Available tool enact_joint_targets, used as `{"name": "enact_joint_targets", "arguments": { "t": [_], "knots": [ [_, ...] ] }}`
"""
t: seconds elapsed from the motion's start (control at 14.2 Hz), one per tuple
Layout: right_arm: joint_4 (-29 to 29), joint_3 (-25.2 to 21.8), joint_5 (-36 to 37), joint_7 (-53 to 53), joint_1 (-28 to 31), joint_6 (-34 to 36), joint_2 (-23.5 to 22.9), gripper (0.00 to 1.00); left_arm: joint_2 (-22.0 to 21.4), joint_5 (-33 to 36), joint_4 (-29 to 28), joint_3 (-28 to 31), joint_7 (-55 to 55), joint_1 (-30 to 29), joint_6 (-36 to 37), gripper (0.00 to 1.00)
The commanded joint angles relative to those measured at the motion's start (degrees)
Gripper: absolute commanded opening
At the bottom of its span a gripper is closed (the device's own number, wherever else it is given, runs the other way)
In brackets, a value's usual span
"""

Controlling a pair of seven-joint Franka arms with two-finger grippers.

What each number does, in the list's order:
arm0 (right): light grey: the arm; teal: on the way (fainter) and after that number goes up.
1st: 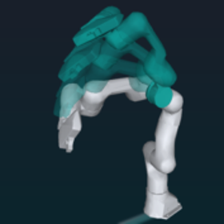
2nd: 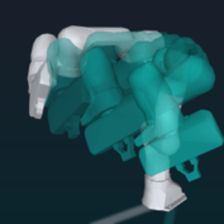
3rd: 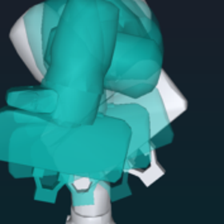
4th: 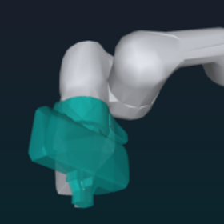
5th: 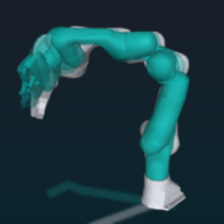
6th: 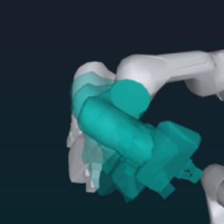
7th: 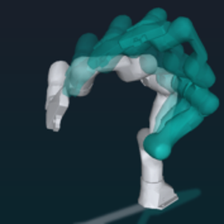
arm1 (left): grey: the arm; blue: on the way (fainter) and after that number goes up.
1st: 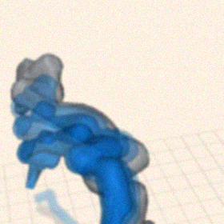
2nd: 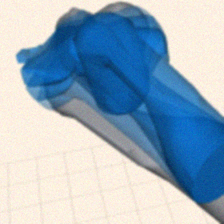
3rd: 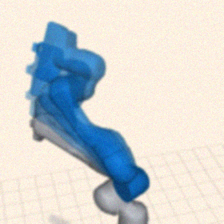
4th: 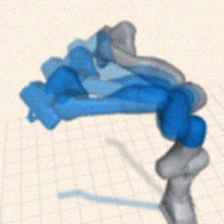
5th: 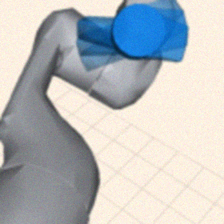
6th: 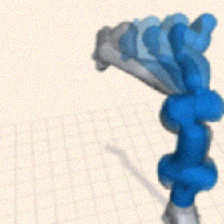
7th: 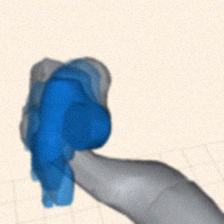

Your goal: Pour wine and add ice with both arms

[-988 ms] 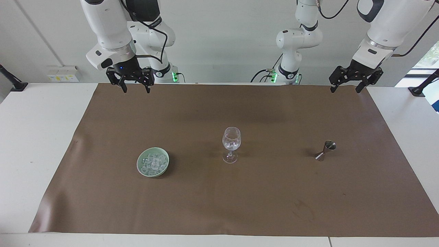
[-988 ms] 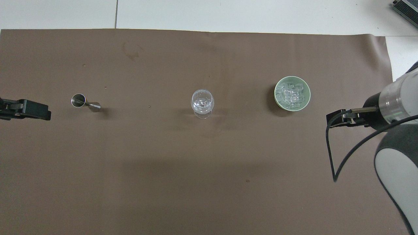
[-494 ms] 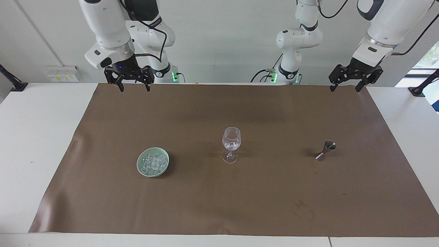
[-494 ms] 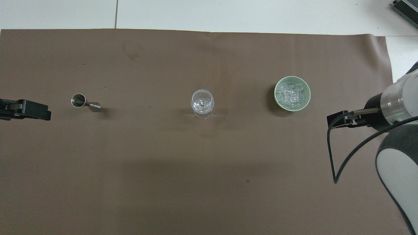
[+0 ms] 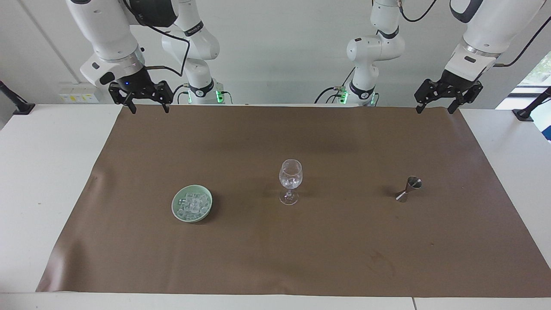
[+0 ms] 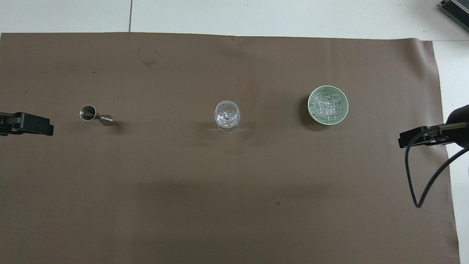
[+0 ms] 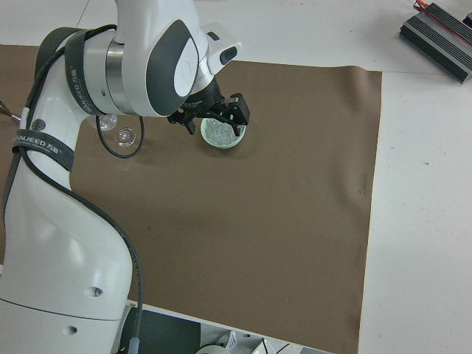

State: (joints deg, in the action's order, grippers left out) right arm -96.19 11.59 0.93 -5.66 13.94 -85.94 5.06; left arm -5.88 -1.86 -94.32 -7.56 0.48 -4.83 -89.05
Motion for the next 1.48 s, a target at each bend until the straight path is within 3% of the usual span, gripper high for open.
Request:
{"name": "enact_joint_targets", "arguments": {
  "t": [0.0,0.63,0.92,1.41],
  "knots": [
    [2.3,-2.2,-0.7,-3.0,1.2,3.1,0.7,1.0,-0.6,-0.6,0.2,0.4,0.3,-0.2,1.2,1.0],
    [4.8,-3.6,-0.5,-2.9,0.1,4.2,1.1,1.0,-0.6,-0.6,0.2,0.4,0.3,-0.3,1.2,1.0],
    [4.8,-10.0,-0.1,-3.0,-6.1,4.2,1.1,1.0,-0.6,-0.6,0.2,0.4,0.3,-0.3,1.2,1.0],
    [4.8,-10.4,0.0,-2.4,-6.2,3.6,1.1,1.0,-0.6,-0.6,0.2,0.4,0.3,-0.3,1.2,1.0]
  ]
}}
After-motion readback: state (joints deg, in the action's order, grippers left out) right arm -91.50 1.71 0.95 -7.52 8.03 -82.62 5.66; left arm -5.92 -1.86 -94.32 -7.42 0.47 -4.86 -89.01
